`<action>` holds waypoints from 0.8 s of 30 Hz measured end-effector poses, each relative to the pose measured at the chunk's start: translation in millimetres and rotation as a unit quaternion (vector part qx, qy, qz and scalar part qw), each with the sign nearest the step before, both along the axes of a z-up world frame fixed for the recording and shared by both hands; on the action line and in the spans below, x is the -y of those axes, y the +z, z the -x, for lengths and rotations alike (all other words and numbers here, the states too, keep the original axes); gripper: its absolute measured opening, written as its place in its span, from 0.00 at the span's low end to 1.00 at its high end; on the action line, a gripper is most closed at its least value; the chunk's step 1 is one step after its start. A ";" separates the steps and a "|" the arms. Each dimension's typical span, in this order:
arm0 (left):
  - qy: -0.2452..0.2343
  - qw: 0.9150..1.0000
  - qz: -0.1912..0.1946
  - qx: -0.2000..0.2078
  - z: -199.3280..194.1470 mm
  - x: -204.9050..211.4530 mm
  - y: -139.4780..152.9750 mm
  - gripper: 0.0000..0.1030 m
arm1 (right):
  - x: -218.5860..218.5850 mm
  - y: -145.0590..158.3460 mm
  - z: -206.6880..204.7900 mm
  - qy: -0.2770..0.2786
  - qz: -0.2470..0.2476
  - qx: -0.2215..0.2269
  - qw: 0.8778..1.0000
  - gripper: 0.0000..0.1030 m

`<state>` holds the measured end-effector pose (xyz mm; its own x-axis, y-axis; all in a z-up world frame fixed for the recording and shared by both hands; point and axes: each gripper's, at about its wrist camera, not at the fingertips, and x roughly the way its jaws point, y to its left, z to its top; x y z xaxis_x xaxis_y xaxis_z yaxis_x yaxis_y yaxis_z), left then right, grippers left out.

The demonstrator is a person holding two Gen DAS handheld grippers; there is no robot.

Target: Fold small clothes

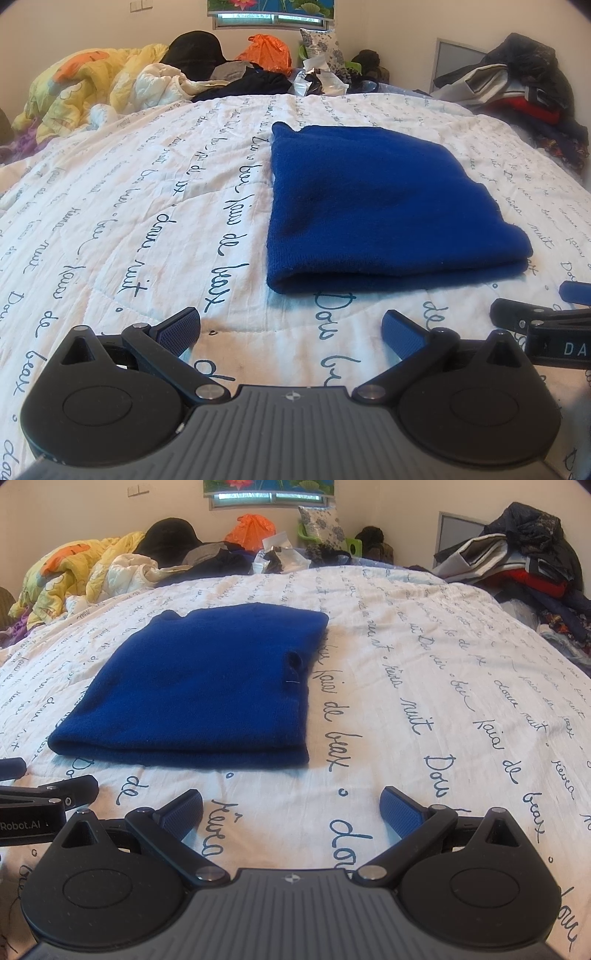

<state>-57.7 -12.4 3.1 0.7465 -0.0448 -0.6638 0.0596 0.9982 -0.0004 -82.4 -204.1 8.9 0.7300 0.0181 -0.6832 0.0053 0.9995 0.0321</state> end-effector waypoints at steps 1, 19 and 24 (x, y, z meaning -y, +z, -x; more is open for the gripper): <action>0.001 1.000 0.000 -0.001 -0.6 0.3 0.2 1.00 | 0.9 0.9 -1.9 -0.001 -0.003 -0.005 1.000 1.00; 0.010 1.000 -0.001 -0.024 -6.0 1.8 4.1 1.00 | -3.6 2.2 -10.5 0.013 0.010 -0.027 1.000 1.00; 0.009 0.999 0.000 -0.031 -6.9 1.6 4.4 1.00 | -4.4 2.5 -11.5 0.009 0.010 -0.034 0.999 1.00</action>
